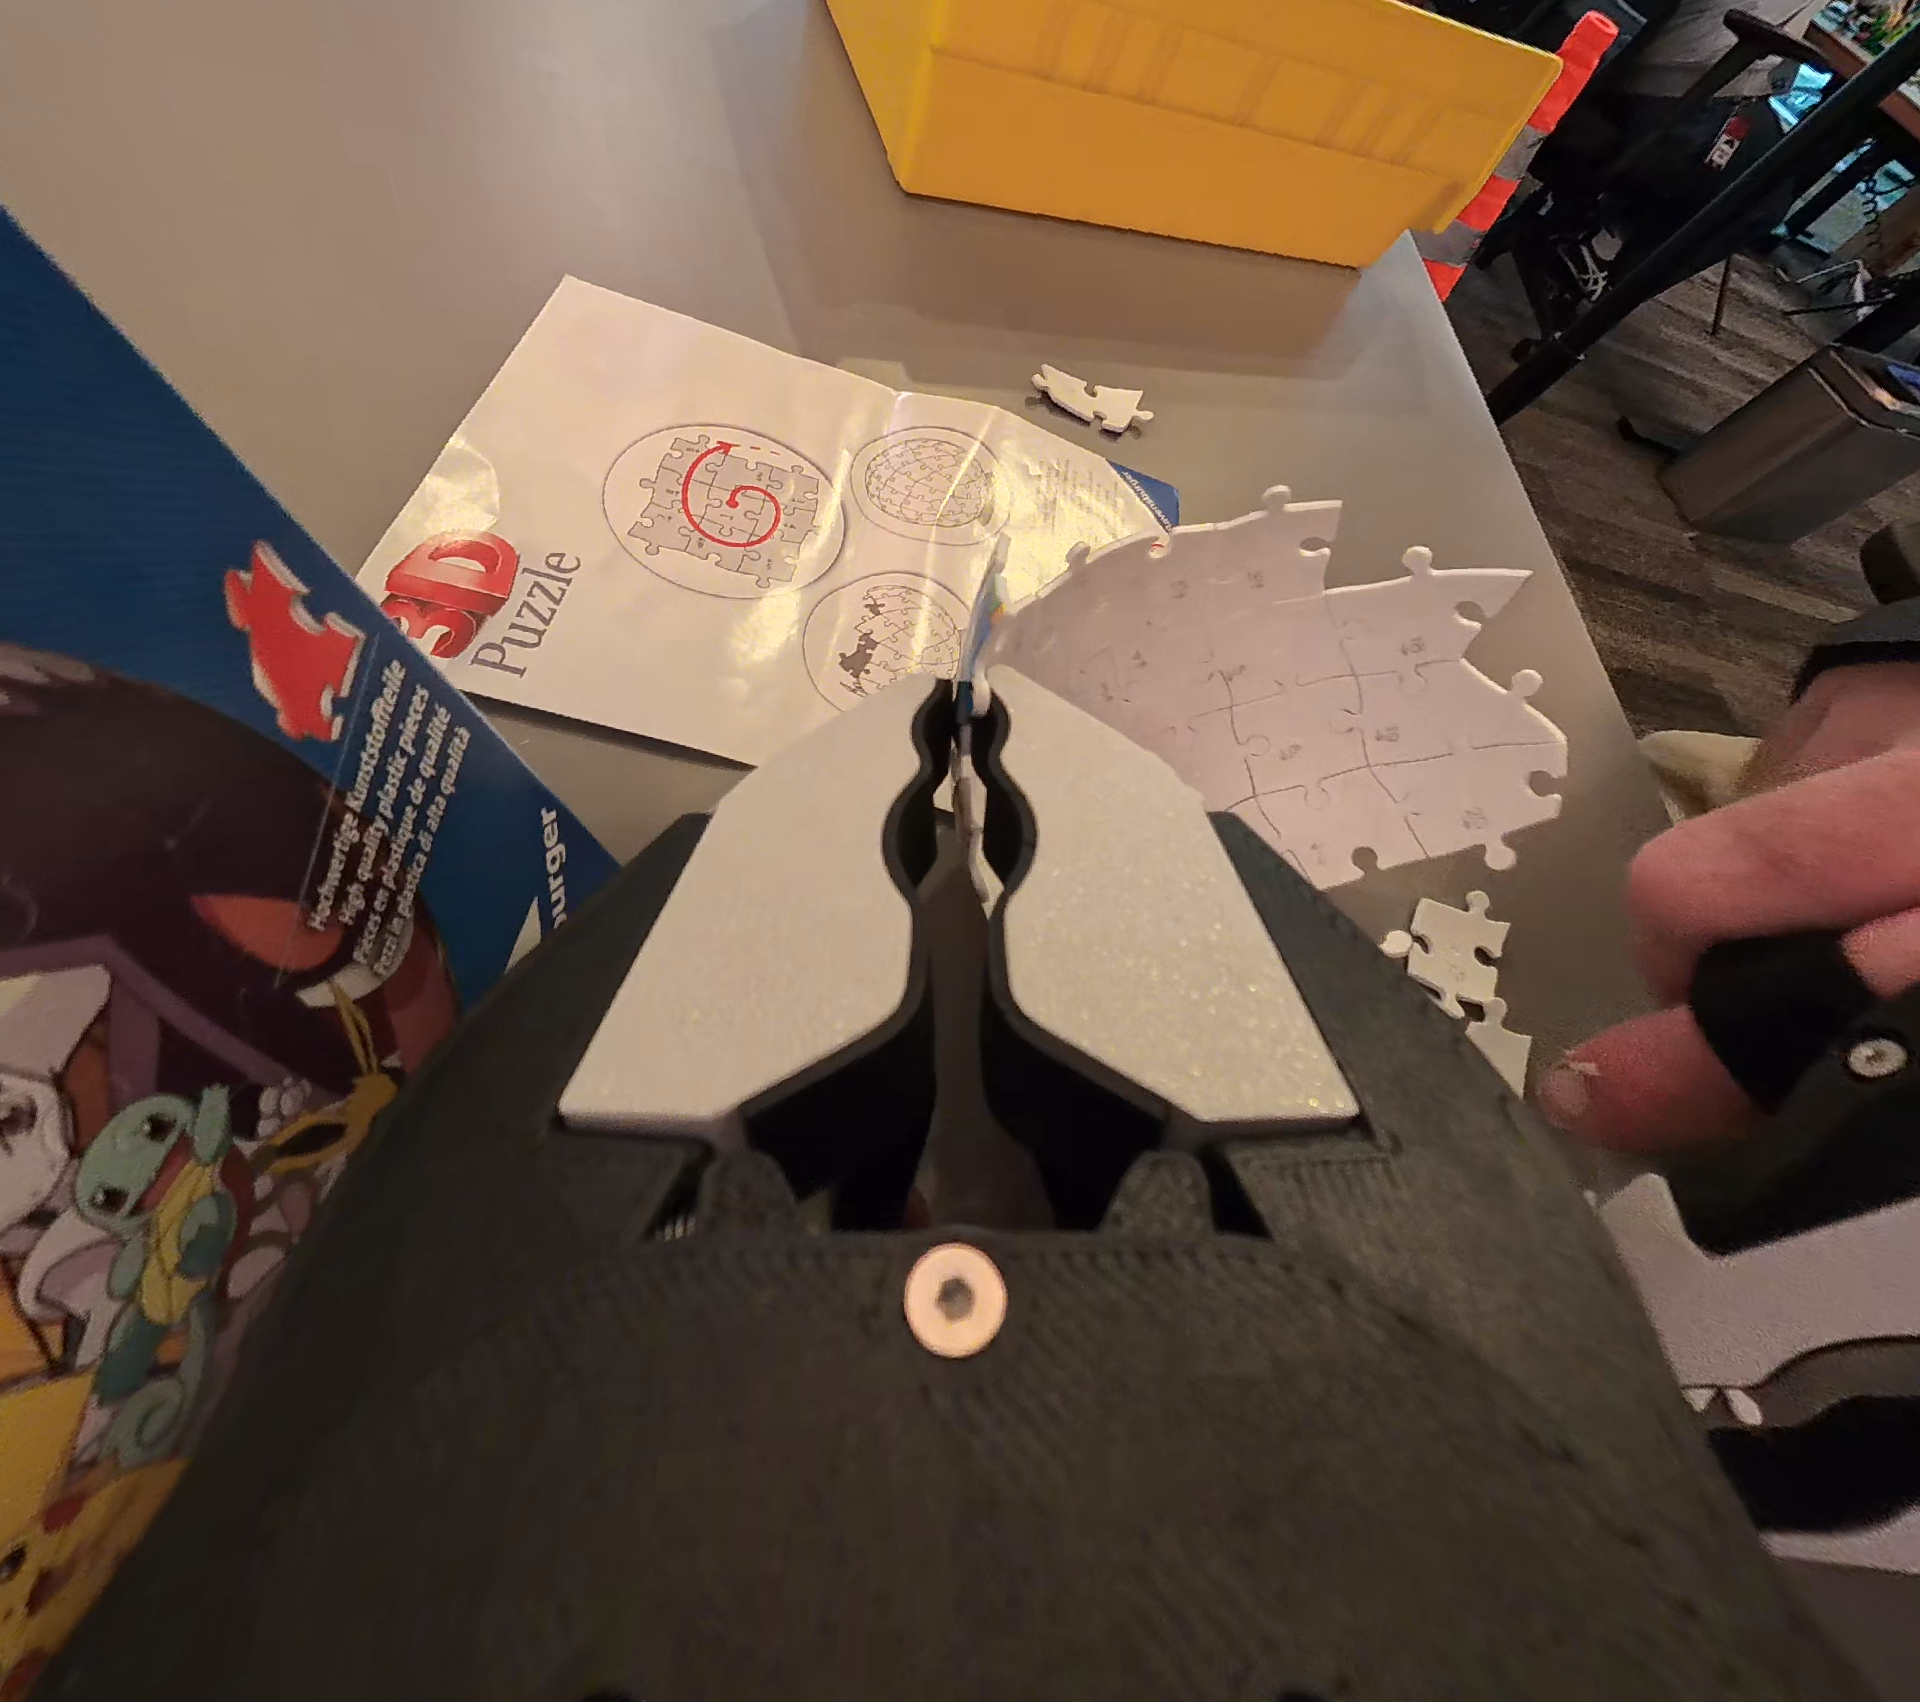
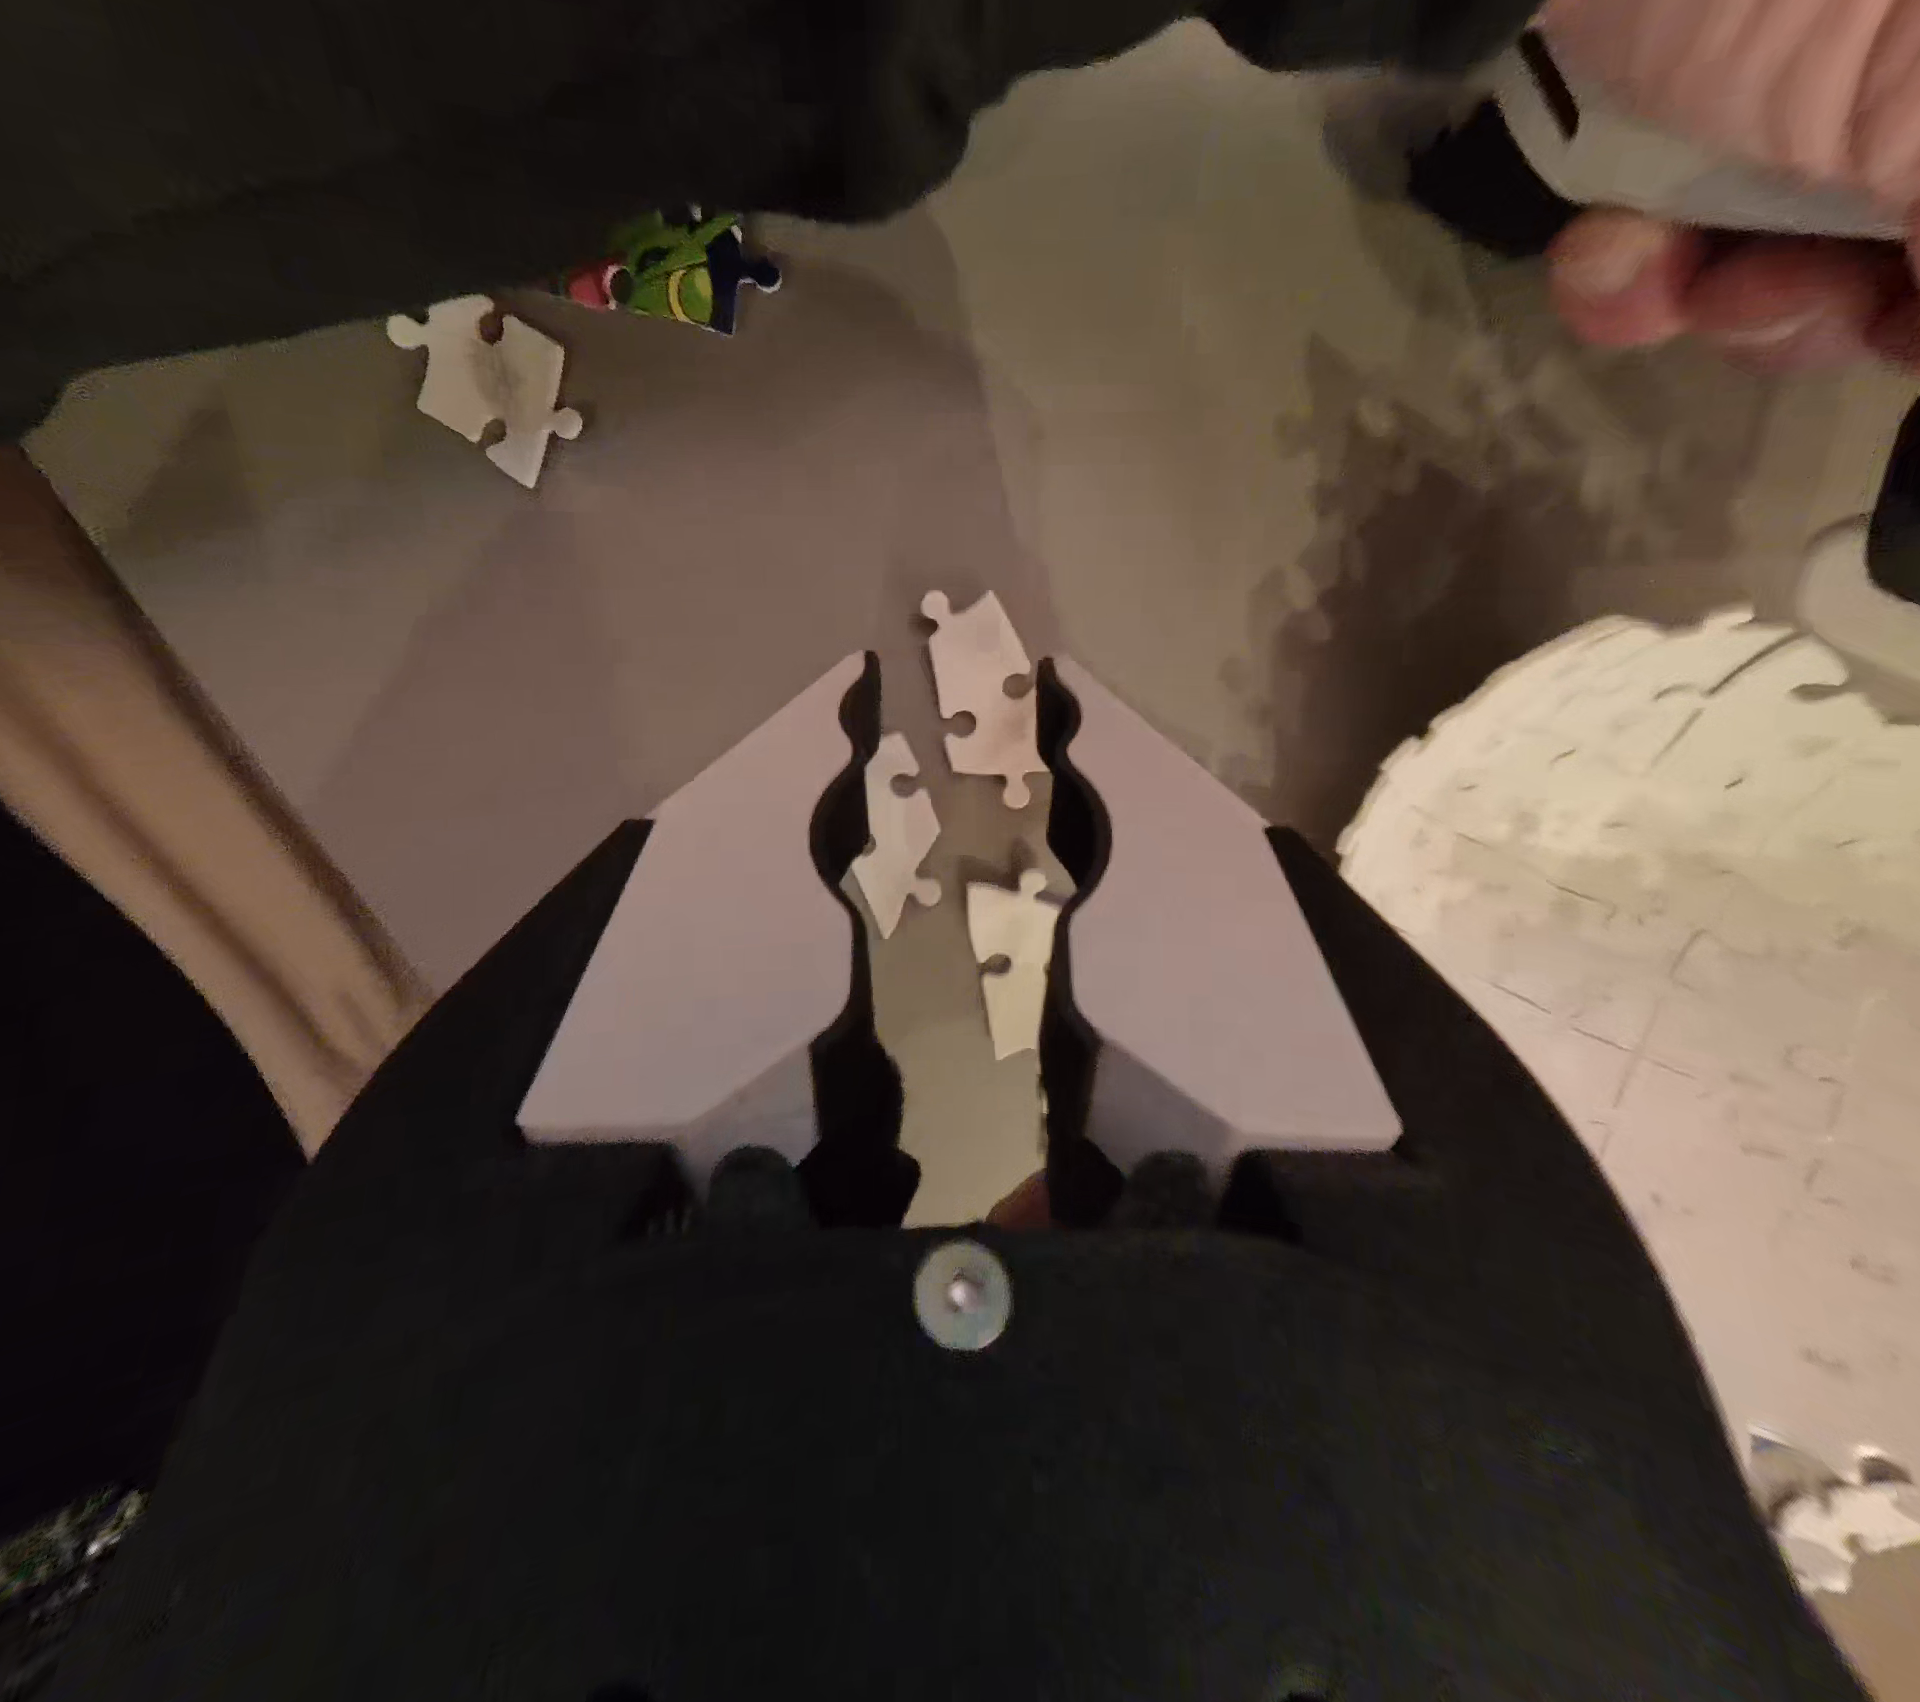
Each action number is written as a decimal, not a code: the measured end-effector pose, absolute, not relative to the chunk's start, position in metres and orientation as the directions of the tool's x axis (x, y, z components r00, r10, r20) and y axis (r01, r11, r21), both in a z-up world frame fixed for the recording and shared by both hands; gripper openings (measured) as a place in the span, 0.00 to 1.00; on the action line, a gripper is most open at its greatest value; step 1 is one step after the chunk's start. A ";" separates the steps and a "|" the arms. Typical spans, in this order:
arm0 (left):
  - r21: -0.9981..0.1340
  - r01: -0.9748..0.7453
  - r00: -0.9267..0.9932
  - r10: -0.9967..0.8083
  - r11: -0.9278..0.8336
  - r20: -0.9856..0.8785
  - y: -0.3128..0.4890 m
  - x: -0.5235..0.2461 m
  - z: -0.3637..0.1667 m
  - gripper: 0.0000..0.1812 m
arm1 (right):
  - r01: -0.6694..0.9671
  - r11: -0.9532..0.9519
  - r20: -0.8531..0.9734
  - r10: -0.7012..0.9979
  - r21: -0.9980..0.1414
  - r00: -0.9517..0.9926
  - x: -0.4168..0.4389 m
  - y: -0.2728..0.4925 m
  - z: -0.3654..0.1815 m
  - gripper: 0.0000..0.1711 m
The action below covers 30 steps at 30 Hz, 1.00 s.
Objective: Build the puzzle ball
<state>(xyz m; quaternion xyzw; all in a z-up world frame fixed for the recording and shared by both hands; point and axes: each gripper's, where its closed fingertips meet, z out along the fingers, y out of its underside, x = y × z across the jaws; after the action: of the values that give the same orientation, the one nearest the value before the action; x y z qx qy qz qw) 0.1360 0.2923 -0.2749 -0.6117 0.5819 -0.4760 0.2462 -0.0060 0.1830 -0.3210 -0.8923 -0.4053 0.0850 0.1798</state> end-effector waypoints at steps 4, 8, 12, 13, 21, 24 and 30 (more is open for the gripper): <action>-0.853 -0.484 -0.131 -0.948 -0.194 0.290 0.291 0.136 -0.276 0.02 | 0.704 -0.611 0.009 0.753 -0.362 0.658 -0.003 0.187 -0.323 0.15; -0.855 -0.481 -0.132 -0.948 -0.194 0.290 0.291 0.136 -0.275 0.02 | 0.726 -0.617 -0.014 0.765 -0.303 0.644 -0.003 0.182 -0.332 0.12; -0.853 -0.483 -0.130 -0.947 -0.198 0.293 0.291 0.135 -0.277 0.02 | 0.689 -0.646 -0.026 0.736 -0.329 0.677 -0.002 0.181 -0.333 0.10; -0.853 -0.483 -0.131 -0.947 -0.198 0.294 0.291 0.135 -0.277 0.02 | 0.681 -0.649 -0.032 0.732 -0.339 0.681 -0.002 0.179 -0.332 0.10; -0.855 -0.481 -0.147 -0.943 -0.196 0.299 0.287 0.135 -0.276 0.02 | 0.543 -0.678 -0.122 0.673 -0.495 0.730 -0.003 0.170 -0.306 0.10; -0.854 -0.483 -0.145 -0.944 -0.195 0.298 0.286 0.135 -0.277 0.02 | 0.452 -0.682 -0.145 0.629 -0.575 0.764 0.012 0.172 -0.276 0.10; -0.859 -0.471 -0.172 -0.934 -0.201 0.313 0.281 0.135 -0.272 0.03 | 0.239 -0.678 -0.178 0.485 -0.695 0.856 0.084 0.174 -0.220 0.10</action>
<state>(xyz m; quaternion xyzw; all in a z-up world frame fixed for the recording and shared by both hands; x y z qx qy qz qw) 0.1353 0.2809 -0.2723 -0.5987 0.5868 -0.4918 0.2352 0.0843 0.1743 -0.2197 -0.8987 -0.2013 0.1767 0.3474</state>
